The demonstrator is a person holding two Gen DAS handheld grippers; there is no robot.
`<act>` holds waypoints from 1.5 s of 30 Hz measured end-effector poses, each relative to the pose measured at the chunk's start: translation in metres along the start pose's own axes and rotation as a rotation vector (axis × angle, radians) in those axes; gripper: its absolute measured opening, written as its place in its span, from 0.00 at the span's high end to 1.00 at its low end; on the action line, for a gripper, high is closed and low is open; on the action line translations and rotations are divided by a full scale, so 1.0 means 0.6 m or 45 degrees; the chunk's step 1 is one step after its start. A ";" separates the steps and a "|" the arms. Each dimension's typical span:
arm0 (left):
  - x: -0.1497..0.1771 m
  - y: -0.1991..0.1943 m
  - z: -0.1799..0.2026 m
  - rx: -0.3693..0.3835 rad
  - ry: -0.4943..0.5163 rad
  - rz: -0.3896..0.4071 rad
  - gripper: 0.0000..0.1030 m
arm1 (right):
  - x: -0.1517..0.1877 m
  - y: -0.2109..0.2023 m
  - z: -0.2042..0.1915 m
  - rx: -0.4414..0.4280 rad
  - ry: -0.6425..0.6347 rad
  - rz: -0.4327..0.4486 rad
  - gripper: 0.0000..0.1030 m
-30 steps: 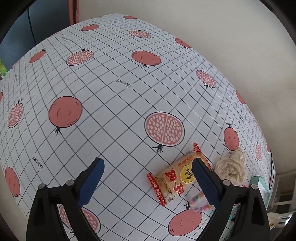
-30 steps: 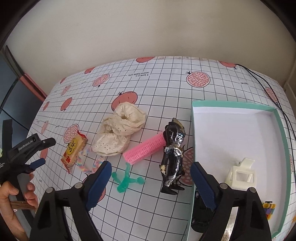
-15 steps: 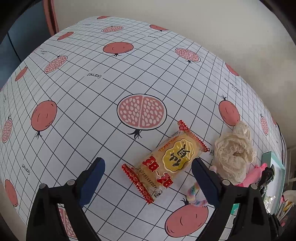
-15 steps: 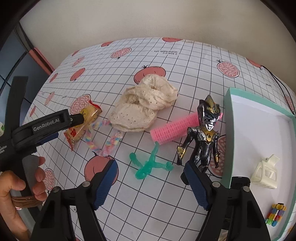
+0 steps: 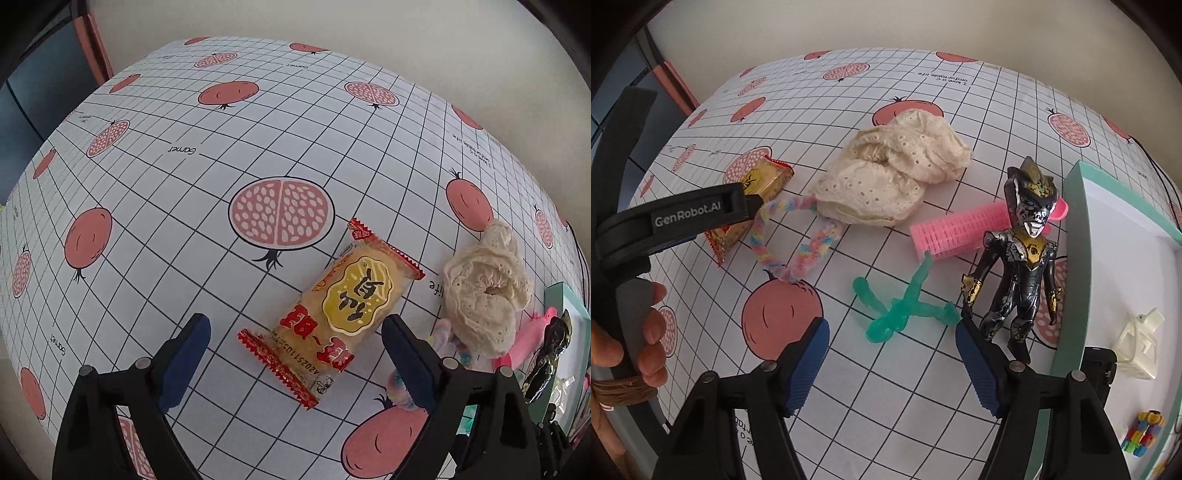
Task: Organize objects
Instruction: 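Reach the left tool to the yellow snack packet while the right tool approaches the green plastic toy, then grasp the yellow snack packet with the left tool while the right tool grasps the green toy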
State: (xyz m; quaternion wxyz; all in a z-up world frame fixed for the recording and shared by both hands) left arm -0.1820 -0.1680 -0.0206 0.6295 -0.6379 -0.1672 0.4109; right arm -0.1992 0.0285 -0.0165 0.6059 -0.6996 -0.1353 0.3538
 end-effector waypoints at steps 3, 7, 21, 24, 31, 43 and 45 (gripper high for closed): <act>0.001 0.004 0.003 -0.011 0.016 -0.009 0.26 | 0.002 0.003 -0.002 0.022 -0.006 -0.002 0.31; 0.006 0.005 0.006 -0.029 0.038 -0.007 0.30 | 0.003 0.005 -0.004 0.050 -0.021 -0.003 0.37; 0.009 -0.003 0.008 -0.053 0.067 0.005 0.53 | 0.004 -0.001 0.005 -0.003 0.030 0.032 0.71; 0.008 -0.003 0.009 -0.051 0.065 0.009 0.55 | 0.004 -0.001 0.002 -0.006 0.022 0.034 0.74; -0.001 -0.009 0.004 -0.034 0.032 0.007 0.57 | 0.005 -0.003 0.002 -0.061 0.038 0.047 0.81; -0.015 -0.032 0.003 0.011 -0.006 0.033 0.57 | 0.008 -0.009 0.008 -0.082 0.048 0.052 0.86; -0.020 -0.039 0.003 0.021 -0.013 0.046 0.57 | 0.008 -0.010 0.008 -0.081 0.045 0.052 0.86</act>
Point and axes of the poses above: each gripper's, at about its wrist camera, not at the fingertips, and y roughly the way its jaws point, z to its right, x to its underside, the point moved 3 cm from there along y, roughly the way its jaws point, and after that the axes turned 14 degrees about -y, right-handed, at the moved point
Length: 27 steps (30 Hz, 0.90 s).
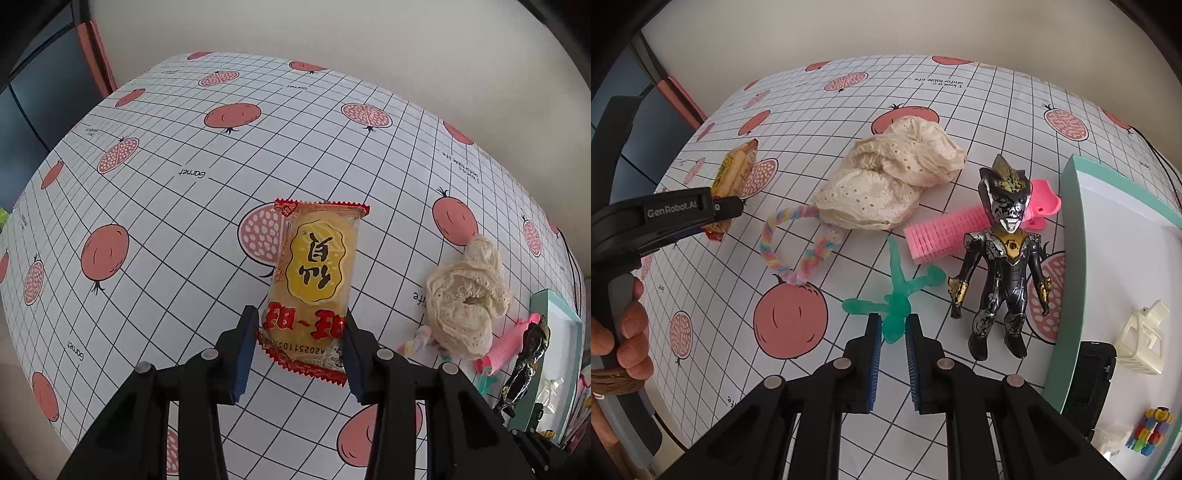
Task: Organize objects
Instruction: 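Grasp the yellow snack packet with the left tool while the right tool grasps the green toy, then carry the snack packet with the left tool while the right tool carries the green toy over the tray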
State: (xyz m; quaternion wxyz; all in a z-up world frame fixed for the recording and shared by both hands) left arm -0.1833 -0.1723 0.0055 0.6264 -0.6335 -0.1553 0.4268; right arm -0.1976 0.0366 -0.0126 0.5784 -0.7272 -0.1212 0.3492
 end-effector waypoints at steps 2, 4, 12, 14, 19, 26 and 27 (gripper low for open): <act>-0.004 -0.009 0.000 0.011 -0.010 0.014 0.57 | 0.001 -0.005 0.001 -0.001 0.004 0.007 0.86; -0.007 -0.018 -0.001 0.021 -0.018 0.028 0.57 | 0.000 -0.012 0.002 -0.004 0.009 0.022 0.86; -0.019 -0.056 -0.001 0.066 -0.045 0.092 0.58 | -0.009 -0.043 0.004 -0.006 0.006 0.075 0.87; -0.023 -0.065 -0.001 0.080 -0.052 0.109 0.58 | -0.009 -0.047 0.004 -0.001 0.002 0.080 0.87; -0.031 -0.092 -0.001 0.106 -0.062 0.155 0.58 | -0.011 -0.060 0.006 0.000 0.002 0.103 0.87; -0.039 -0.120 -0.002 0.129 -0.072 0.209 0.58 | -0.024 -0.095 0.003 0.011 -0.012 0.168 0.87; -0.040 -0.122 -0.002 0.130 -0.075 0.211 0.58 | -0.025 -0.099 0.003 0.012 -0.013 0.175 0.87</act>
Point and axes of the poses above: each gripper's, at about its wrist camera, not at the fingertips, and y roughly the way its jaws point, z to its right, x to its underside, the point moved 3 cm from there along y, roughly the way its jaws point, and after that the axes turned 14 degrees about -y, right-handed, at the moved point
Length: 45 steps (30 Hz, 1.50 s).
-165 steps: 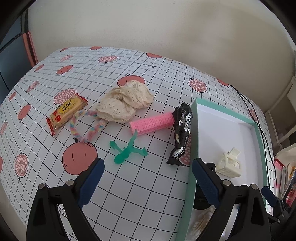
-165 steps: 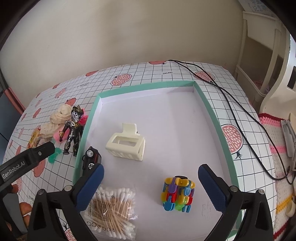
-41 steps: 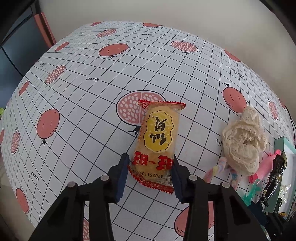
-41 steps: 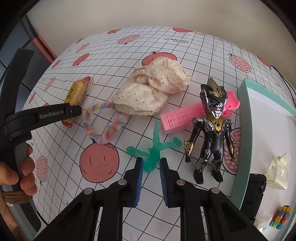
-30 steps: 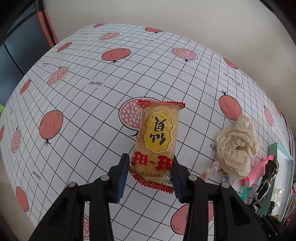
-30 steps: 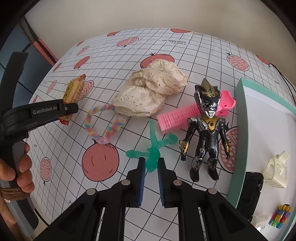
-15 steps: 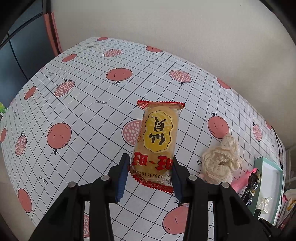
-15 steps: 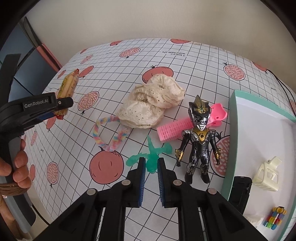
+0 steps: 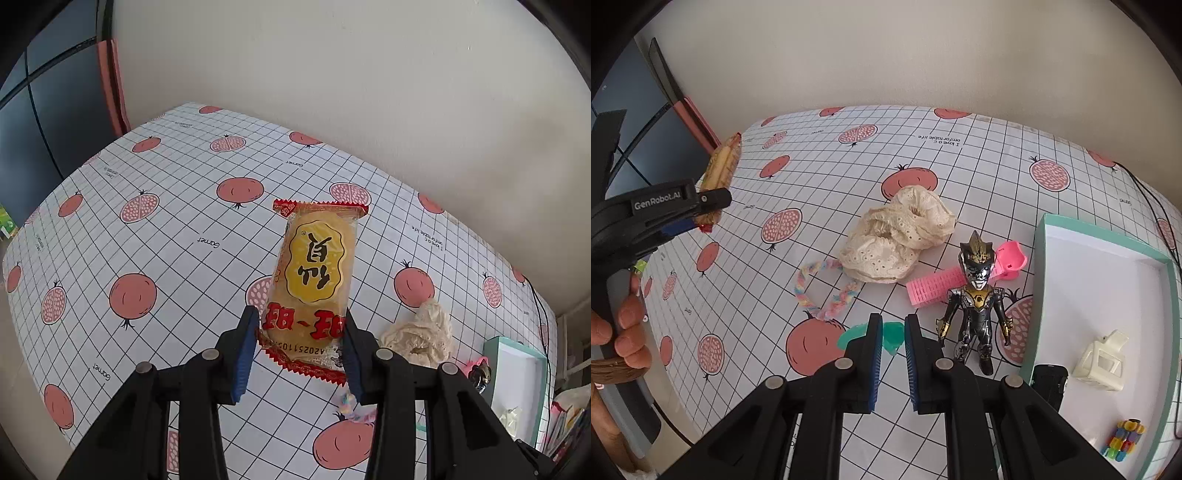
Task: Organize objects
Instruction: 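Carry the snack packet with the left tool while the right tool carries the green toy over the tray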
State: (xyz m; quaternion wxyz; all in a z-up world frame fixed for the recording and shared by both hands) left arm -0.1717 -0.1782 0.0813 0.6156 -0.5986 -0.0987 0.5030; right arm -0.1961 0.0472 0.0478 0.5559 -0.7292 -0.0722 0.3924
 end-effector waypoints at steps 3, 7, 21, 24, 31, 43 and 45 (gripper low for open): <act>-0.002 -0.004 0.000 0.003 -0.003 0.008 0.58 | -0.004 -0.011 0.000 0.003 -0.004 0.019 0.87; -0.004 -0.012 0.003 0.008 -0.002 0.021 0.58 | -0.006 -0.018 0.003 0.001 -0.002 0.034 0.87; 0.041 -0.029 0.084 0.098 0.068 -0.007 0.58 | 0.016 -0.072 0.113 0.084 0.130 0.095 0.87; 0.061 -0.030 0.116 0.131 0.101 -0.026 0.58 | 0.030 -0.090 0.156 0.115 0.190 0.110 0.87; 0.117 -0.040 0.204 0.214 0.211 -0.058 0.58 | 0.069 -0.123 0.242 0.187 0.302 0.127 0.87; 0.223 -0.032 0.319 0.317 0.383 -0.146 0.58 | 0.132 -0.139 0.325 0.304 0.414 0.084 0.87; 0.240 -0.022 0.331 0.321 0.400 -0.170 0.58 | 0.141 -0.140 0.334 0.319 0.430 0.082 0.87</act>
Point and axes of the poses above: each gripper's, at about its wrist camera, not at the fingertips, and y roughly the way its jaws point, z to its right, x to its underside, the point moved 3 cm from there along y, roughly the way its jaws point, and after that the axes turned 14 degrees about -y, right-handed, at the moved point
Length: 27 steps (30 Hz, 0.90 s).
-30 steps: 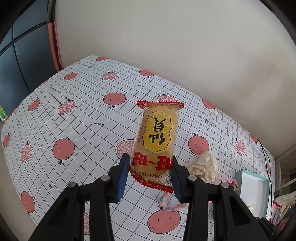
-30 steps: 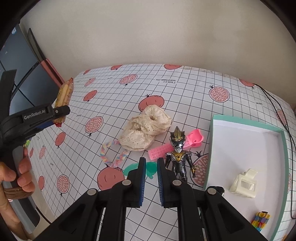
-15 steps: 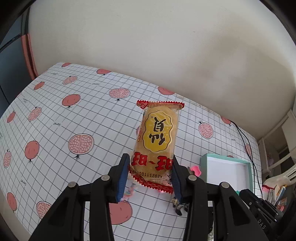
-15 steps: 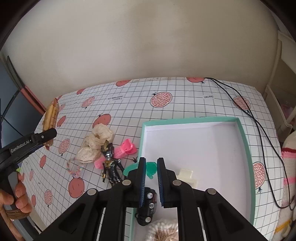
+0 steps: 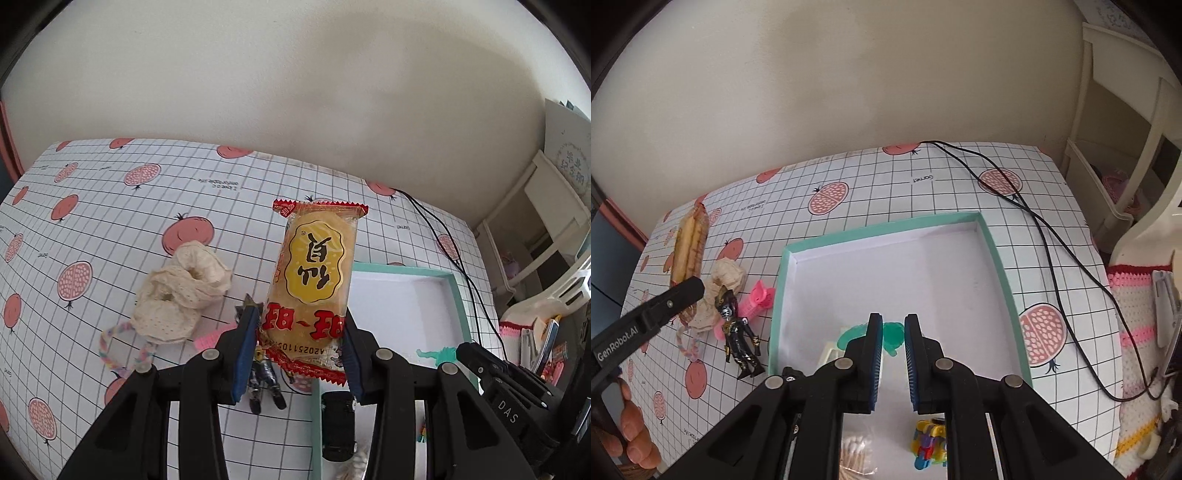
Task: Organize objects
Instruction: 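Carry the snack packet with the left tool while the right tool carries the green toy over the tray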
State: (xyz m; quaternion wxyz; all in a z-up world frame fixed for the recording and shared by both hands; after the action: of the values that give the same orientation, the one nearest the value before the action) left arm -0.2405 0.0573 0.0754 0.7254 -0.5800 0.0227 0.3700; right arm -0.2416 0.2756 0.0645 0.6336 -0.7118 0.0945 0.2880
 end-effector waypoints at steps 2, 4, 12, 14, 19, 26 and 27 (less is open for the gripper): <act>0.014 0.014 0.013 0.005 0.017 -0.026 0.58 | 0.003 0.002 0.011 0.025 0.017 -0.004 0.87; 0.027 0.026 0.024 0.001 0.037 -0.044 0.58 | 0.008 0.004 0.022 0.045 0.038 -0.008 0.87; 0.069 0.072 0.051 0.002 0.096 -0.112 0.58 | 0.028 0.019 0.057 0.110 0.150 -0.032 0.87; 0.077 0.081 0.050 0.001 0.085 -0.129 0.58 | 0.031 0.024 0.060 0.123 0.161 -0.039 0.87; 0.087 0.093 0.049 0.009 0.072 -0.147 0.58 | 0.034 0.031 0.055 0.164 0.124 -0.035 0.87; 0.096 0.099 0.054 -0.003 0.087 -0.161 0.58 | 0.035 0.039 0.037 0.185 0.035 -0.105 0.87; 0.097 0.100 0.054 -0.003 0.087 -0.165 0.58 | 0.035 0.039 0.034 0.182 0.024 -0.125 0.87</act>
State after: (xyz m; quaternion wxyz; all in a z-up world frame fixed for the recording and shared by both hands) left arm -0.2448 0.1180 0.0098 0.7460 -0.5935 0.0094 0.3021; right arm -0.2421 0.2956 0.0328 0.6953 -0.6712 0.0857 0.2424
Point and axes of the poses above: each gripper's, at about its wrist camera, not at the fingertips, and y roughly the way its jaws point, z to its right, x to its underside, the point moved 3 cm from there along y, roughly the way its jaws point, and after that the axes turned 14 degrees about -y, right-handed, at the moved point
